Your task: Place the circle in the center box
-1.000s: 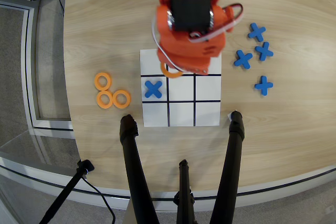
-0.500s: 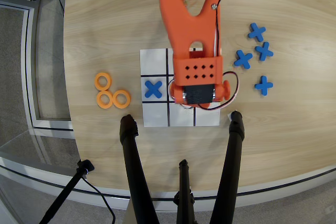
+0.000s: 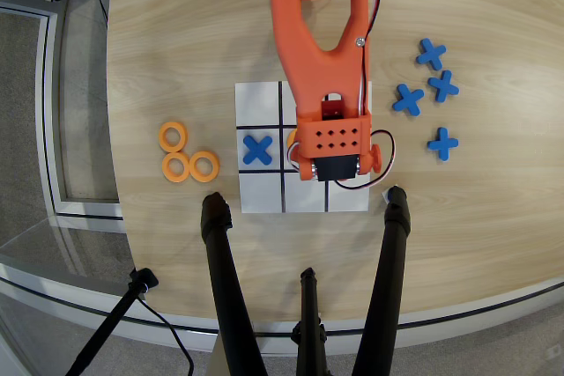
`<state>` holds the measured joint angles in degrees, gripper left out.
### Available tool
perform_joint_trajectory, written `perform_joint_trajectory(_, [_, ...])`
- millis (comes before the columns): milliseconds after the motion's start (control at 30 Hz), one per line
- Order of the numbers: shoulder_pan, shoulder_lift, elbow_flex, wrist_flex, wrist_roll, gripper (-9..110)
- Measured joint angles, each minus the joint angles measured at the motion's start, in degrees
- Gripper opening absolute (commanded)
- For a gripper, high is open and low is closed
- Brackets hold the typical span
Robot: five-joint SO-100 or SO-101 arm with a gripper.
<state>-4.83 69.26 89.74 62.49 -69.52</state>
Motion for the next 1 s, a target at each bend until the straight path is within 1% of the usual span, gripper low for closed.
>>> perform_joint_trajectory(400, [-0.79,-1.49,-2.37,0.00,1.23,0])
perform_joint_trajectory(1000, [1.05,-1.76,-3.16,0.53,0.53,0])
